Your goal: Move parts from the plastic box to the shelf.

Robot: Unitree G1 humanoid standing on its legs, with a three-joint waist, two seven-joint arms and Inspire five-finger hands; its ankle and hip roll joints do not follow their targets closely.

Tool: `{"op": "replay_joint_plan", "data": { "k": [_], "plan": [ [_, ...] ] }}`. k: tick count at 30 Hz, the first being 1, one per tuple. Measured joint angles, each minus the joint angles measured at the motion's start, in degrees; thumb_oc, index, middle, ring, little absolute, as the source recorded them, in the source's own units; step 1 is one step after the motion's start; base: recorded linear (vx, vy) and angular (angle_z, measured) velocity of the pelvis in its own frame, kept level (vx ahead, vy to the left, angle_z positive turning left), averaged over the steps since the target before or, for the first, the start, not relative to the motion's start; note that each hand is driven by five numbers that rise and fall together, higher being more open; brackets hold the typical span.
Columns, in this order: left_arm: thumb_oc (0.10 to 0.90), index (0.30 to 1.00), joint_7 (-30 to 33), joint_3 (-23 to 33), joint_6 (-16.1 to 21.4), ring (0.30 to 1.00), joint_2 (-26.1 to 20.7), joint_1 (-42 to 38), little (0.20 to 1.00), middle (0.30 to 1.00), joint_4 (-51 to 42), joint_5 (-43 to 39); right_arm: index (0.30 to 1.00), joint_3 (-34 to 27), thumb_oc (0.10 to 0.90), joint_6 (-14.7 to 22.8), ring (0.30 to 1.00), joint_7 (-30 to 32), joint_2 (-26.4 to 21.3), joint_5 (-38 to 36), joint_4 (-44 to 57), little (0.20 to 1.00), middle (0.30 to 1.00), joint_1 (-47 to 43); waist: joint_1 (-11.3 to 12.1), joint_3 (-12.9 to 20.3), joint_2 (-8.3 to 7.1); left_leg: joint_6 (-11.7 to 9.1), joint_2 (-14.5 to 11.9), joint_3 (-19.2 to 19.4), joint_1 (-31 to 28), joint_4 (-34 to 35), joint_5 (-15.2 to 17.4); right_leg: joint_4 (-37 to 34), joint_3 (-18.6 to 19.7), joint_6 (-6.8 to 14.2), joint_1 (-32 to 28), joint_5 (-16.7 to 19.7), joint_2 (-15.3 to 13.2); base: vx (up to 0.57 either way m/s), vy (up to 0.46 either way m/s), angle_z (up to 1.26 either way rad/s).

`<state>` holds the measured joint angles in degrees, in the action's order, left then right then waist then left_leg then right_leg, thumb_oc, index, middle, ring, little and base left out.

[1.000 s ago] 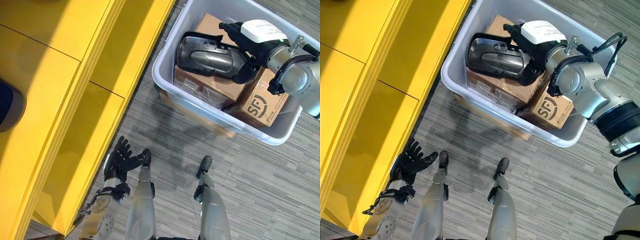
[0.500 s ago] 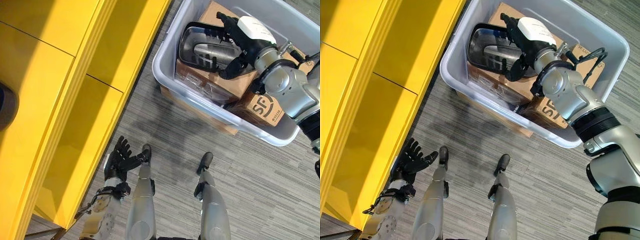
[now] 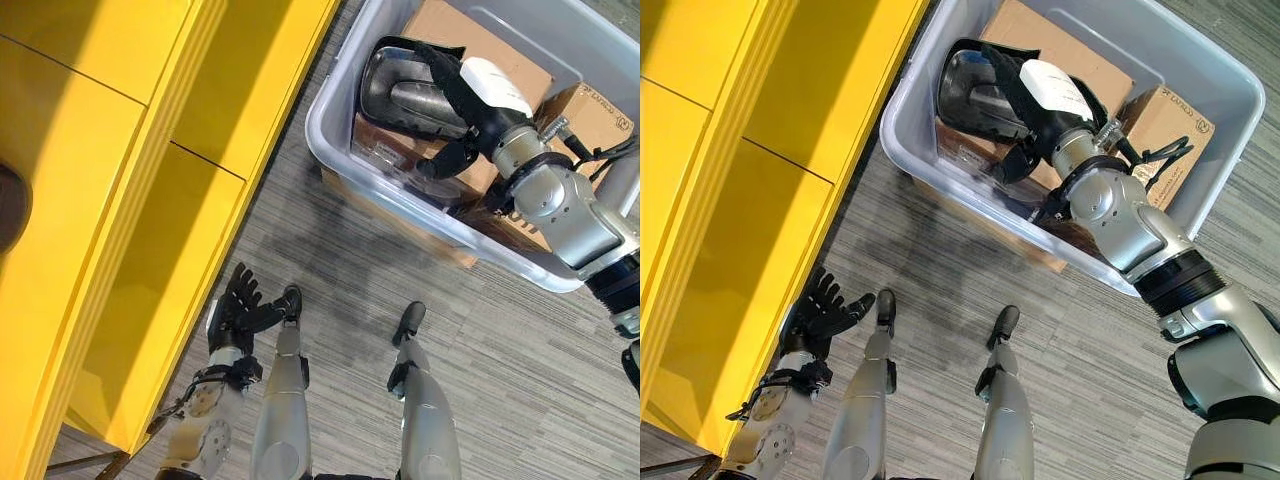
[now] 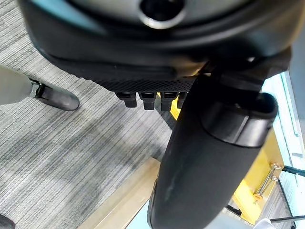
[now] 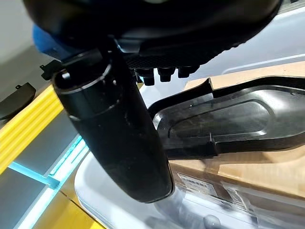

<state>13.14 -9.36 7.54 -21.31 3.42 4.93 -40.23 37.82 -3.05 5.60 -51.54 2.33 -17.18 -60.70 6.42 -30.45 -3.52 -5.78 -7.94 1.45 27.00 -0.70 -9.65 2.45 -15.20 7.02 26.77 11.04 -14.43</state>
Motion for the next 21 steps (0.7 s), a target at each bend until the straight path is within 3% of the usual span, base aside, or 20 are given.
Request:
{"op": "replay_joint_plan", "data": {
  "k": [6,16,21],
  "plan": [
    [0.9,1.0,0.01,-0.01,0.0,1.0,0.01,0.02,1.0,1.0,-0.11,0.05,1.0,-0.54,0.9,0.01,1.0,0.44,-0.04,2.19,0.0,1.0,1.0,-0.02,0.03,0.0,-0.01,0.0,-0.02,-0.17,0.58,0.0,0.0,0.04,-0.18,-0.03,0.45,-0.24,0.0,-0.01,0.0,0.0],
    [0.9,1.0,0.37,-0.04,0.06,1.0,-0.06,0.05,1.0,1.0,-1.08,0.04,1.0,-0.52,0.9,-0.16,1.0,3.04,1.77,6.23,-1.56,1.0,1.0,-3.3,0.19,-0.03,-0.05,-0.22,0.0,-0.18,7.45,-2.01,-0.18,4.02,0.45,-0.32,8.3,-1.13,-0.56,0.0,-0.002,0.0],
    [0.9,1.0,0.48,-0.04,0.24,1.0,-0.08,0.04,1.0,1.0,-1.12,0.04,1.0,-0.61,0.9,-0.65,1.0,3.38,1.81,6.62,-1.56,1.0,1.0,-3.27,0.19,-0.03,-0.04,-0.05,0.08,-0.33,8.28,-2.0,-0.06,4.95,0.37,-0.27,9.46,-1.87,-0.79,0.0,0.0,0.0]
  ]
}}
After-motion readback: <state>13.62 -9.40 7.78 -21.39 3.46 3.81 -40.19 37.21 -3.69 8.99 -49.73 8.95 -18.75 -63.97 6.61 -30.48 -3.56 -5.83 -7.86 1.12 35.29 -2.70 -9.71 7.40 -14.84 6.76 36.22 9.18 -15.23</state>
